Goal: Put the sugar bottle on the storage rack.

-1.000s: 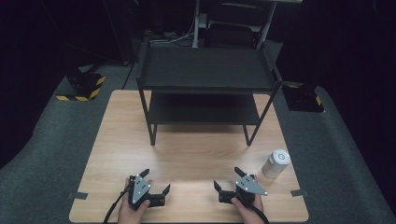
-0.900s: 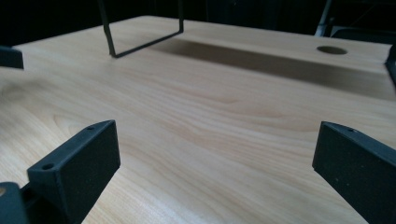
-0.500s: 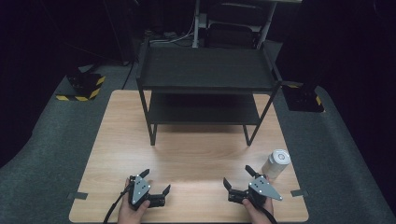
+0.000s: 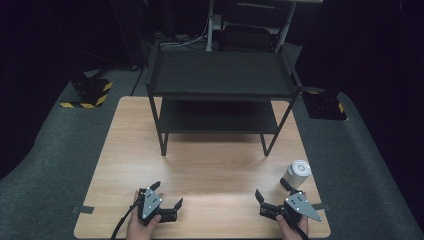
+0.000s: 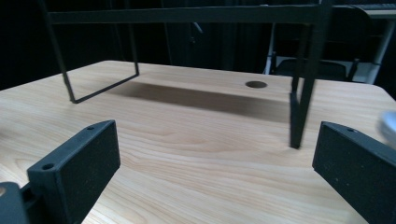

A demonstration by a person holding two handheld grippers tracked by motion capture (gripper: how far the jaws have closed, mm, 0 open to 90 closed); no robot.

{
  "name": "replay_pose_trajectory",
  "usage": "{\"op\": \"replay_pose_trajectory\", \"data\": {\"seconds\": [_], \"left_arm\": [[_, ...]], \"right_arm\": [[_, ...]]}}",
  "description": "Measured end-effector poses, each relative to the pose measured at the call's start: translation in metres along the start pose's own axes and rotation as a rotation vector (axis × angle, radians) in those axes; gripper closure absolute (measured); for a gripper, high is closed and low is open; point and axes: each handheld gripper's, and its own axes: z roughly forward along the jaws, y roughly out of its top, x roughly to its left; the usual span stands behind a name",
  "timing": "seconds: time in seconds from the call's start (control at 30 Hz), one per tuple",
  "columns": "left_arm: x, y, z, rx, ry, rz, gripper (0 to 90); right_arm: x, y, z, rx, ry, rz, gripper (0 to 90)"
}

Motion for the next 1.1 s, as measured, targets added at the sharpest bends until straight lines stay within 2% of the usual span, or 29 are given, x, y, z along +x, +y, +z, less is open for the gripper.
{"op": "replay_pose_trajectory", "data": {"seconds": [0.2,0.4,0.5,0.63,0.67,0.73,0.83,1.1], "left_arm": [[0.000,0.003,0.002,0.013,-0.002,0.009,0.5],[-0.002,0.004,0.003,0.018,0.014,0.018,0.5],[-0.001,0.005,0.004,0.025,0.013,0.020,0.4],[-0.001,0.005,0.004,0.026,0.012,0.020,0.5],[-0.001,0.005,0.004,0.026,0.012,0.020,0.5],[-0.002,0.005,0.004,0.024,0.012,0.022,0.4],[-0.002,0.005,0.004,0.023,0.013,0.025,0.5],[-0.003,0.004,0.003,0.019,0.011,0.032,0.4]], "right_arm": [[-0.004,-0.001,-0.011,-0.007,-0.038,0.006,0.6],[-0.004,-0.002,-0.017,-0.001,-0.078,-0.005,0.6],[-0.004,-0.002,-0.022,0.010,-0.127,-0.021,0.5],[-0.007,-0.003,-0.024,0.015,-0.178,-0.011,0.6],[-0.007,-0.003,-0.024,0.015,-0.178,-0.011,0.6],[-0.009,-0.006,-0.022,0.017,-0.225,-0.013,0.5],[-0.013,-0.008,-0.017,0.037,-0.260,-0.007,0.6],[-0.025,-0.009,0.004,0.064,-0.308,-0.025,2.2]]}}
